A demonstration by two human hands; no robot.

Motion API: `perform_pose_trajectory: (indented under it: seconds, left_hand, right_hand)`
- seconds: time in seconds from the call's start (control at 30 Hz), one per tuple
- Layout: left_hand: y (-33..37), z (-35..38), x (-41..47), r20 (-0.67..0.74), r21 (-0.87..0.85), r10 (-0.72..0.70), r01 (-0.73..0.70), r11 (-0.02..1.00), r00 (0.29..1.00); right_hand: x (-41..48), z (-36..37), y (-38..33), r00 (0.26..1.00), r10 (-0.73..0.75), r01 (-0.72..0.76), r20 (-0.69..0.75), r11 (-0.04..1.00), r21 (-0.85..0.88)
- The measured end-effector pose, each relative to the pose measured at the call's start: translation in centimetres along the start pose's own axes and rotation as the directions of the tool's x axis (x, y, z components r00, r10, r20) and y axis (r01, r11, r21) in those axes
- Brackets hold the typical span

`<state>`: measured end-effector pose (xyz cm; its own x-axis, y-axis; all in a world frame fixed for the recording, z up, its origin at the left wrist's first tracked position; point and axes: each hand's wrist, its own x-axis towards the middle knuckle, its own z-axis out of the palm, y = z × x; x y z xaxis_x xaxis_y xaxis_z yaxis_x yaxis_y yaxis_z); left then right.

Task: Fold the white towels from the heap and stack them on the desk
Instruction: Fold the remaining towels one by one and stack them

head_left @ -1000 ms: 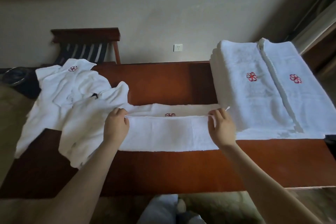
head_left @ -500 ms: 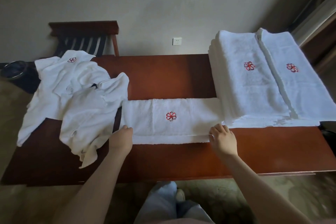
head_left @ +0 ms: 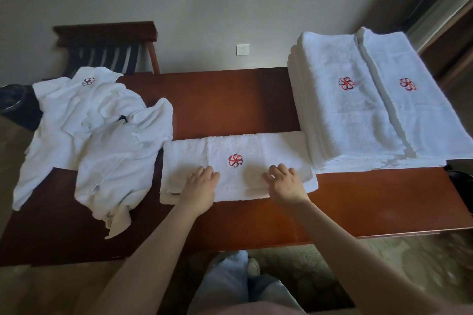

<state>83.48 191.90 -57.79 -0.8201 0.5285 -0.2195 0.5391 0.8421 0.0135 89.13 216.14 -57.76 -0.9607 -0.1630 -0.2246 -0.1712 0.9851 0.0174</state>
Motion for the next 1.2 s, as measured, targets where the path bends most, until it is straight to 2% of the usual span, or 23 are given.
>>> perform_pose_trajectory:
  seconds: [0.07,0.2,0.37,0.53,0.63,0.83,0.93,1.0,1.07,1.13,1.2]
  left_hand:
    - [0.4,0.1,0.1,-0.007,-0.022,0.041,-0.041,0.999,0.999]
    - [0.5,0.4,-0.2,-0.027,-0.109,0.061,-0.063,0.992,0.998]
    - [1.2,1.7,-1.5,0.010,-0.157,0.085,-0.083,0.984,0.996]
    - [2.0,2.6,-2.2,0.069,-0.130,0.039,-0.030,0.991,0.997]
    - [2.4,2.5,-2.0,0.065,-0.073,0.032,-0.027,0.997,0.997]
    - [3.2,2.2,-2.2,0.043,-0.101,0.114,-0.109,0.989,0.993]
    - [3.5,1.5,-2.9,0.035,-0.067,0.120,-0.118,0.991,0.992]
    - [4.1,0.9,-3.4,-0.011,-0.001,0.203,-0.203,0.979,0.979]
    - [4.7,0.9,-3.9,-0.107,0.082,0.294,-0.287,0.955,0.950]
    - [5.0,1.2,-4.4,-0.166,0.126,0.321,-0.302,0.945,0.933]
    - [5.1,1.5,-4.6,-0.132,0.092,0.307,-0.297,0.951,0.943]
  right_hand:
    - [0.7,-0.5,-0.9,0.998,-0.052,0.053,-0.016,0.998,0.025]
    - [0.1,-1.3,-1.9,0.967,-0.156,0.160,-0.200,0.987,0.005]
    - [-1.6,0.9,-2.0,0.959,-0.207,0.226,-0.195,0.970,0.084]
    - [-2.3,1.4,-2.5,0.967,-0.187,0.214,-0.176,0.965,0.151]
    - [-2.1,1.0,-2.3,0.950,-0.208,0.238,-0.234,0.965,0.107]
    - [-2.9,0.3,-1.9,0.881,-0.335,0.347,-0.333,0.937,-0.025]
    - [-3.6,0.4,-1.8,0.885,-0.396,0.388,-0.245,0.918,-0.082]
    - [-3.9,0.7,-1.9,0.893,-0.434,0.425,-0.117,0.900,-0.094]
    - [-4.2,1.0,-2.4,0.908,-0.418,0.417,-0.015,0.907,-0.056]
    - [-4.4,0.8,-2.9,0.929,-0.370,0.370,-0.005,0.929,-0.012]
    - [-4.3,1.0,-3.2,0.939,-0.329,0.325,0.096,0.944,0.053]
